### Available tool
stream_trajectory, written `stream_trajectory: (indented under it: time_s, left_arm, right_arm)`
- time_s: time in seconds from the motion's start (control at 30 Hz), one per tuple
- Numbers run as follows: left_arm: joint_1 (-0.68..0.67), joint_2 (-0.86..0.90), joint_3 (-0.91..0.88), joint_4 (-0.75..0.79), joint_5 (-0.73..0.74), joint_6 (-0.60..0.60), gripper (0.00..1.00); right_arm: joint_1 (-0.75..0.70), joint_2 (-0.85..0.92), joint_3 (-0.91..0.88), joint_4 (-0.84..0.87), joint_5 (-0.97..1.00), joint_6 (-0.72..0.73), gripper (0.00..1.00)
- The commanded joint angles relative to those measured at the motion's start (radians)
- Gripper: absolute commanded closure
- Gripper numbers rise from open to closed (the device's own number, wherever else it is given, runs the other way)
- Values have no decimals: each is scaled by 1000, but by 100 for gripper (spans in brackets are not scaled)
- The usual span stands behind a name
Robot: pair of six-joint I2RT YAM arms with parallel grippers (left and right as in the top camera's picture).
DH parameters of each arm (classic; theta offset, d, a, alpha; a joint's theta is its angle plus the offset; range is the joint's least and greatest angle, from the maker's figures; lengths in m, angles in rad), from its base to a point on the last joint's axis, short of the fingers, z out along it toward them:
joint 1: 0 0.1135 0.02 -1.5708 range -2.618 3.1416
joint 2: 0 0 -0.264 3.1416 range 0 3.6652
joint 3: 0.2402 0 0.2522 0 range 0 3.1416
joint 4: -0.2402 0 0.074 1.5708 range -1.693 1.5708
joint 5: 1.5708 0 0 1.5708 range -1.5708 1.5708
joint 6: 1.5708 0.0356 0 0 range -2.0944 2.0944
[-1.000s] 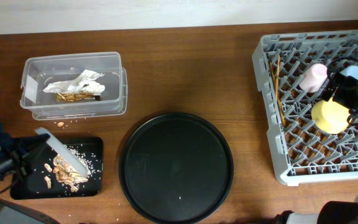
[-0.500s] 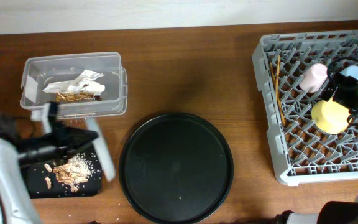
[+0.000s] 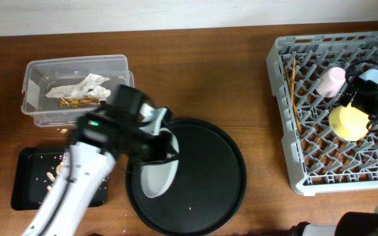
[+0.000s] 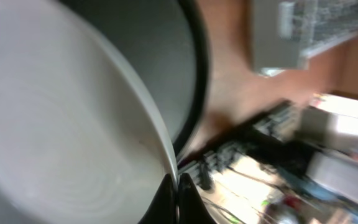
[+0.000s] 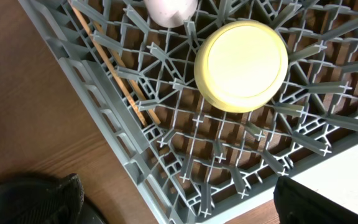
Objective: Sort waste into correct bins and load items into the dishwasher rack
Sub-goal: 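Carry the empty plate back and set it on the round tray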
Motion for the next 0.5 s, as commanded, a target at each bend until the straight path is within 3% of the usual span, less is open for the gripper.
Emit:
stream_trajectory:
  time_s: [0.0,0.13,0.47]
  left_arm:
    - [-215,11,1,52,-363,-322,99]
    - [-386,98,1,95,-502,-388,99]
    - [-535,354,1,220,-494,-404,99]
  right_arm:
    - [-3,1,5,3,9,-7,1]
    - [-3,1,5,3,9,-7,1]
    - [-3,1,5,3,9,-7,1]
